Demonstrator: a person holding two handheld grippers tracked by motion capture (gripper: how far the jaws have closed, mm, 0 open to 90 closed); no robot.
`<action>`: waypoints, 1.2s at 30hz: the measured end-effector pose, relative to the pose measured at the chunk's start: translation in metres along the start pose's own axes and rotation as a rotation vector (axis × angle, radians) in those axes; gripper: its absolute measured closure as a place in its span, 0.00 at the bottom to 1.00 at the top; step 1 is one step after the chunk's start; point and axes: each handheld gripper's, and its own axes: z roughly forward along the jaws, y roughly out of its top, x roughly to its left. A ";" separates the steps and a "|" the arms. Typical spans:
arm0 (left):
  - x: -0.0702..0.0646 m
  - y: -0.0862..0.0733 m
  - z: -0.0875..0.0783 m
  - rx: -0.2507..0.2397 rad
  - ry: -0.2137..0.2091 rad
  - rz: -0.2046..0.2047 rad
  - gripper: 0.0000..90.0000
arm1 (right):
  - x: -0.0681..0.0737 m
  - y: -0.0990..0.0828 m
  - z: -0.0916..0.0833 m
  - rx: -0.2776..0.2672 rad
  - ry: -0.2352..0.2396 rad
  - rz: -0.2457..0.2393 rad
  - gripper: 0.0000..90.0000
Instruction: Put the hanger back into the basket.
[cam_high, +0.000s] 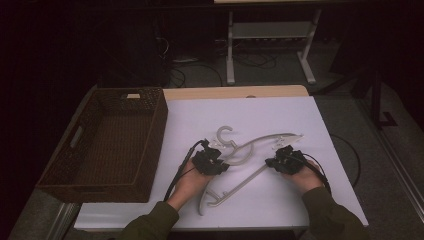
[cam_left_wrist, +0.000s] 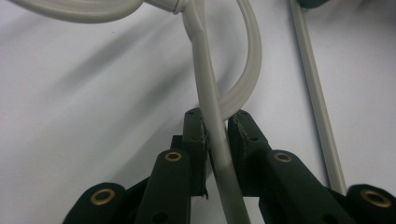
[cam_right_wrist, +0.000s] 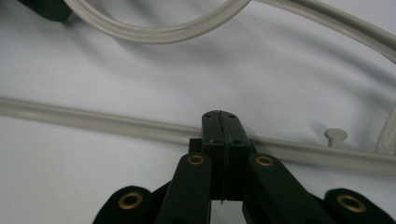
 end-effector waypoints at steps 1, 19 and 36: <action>0.000 0.000 0.000 0.000 0.000 0.000 0.87 | 0.000 0.000 0.000 0.000 0.000 0.000 1.00; 0.009 0.000 -0.007 -0.006 0.044 -0.036 0.91 | 0.000 0.002 -0.016 -0.112 0.022 0.010 0.87; 0.017 0.004 -0.029 -0.023 0.031 -0.030 0.91 | 0.009 -0.016 -0.052 -0.321 0.036 0.063 0.22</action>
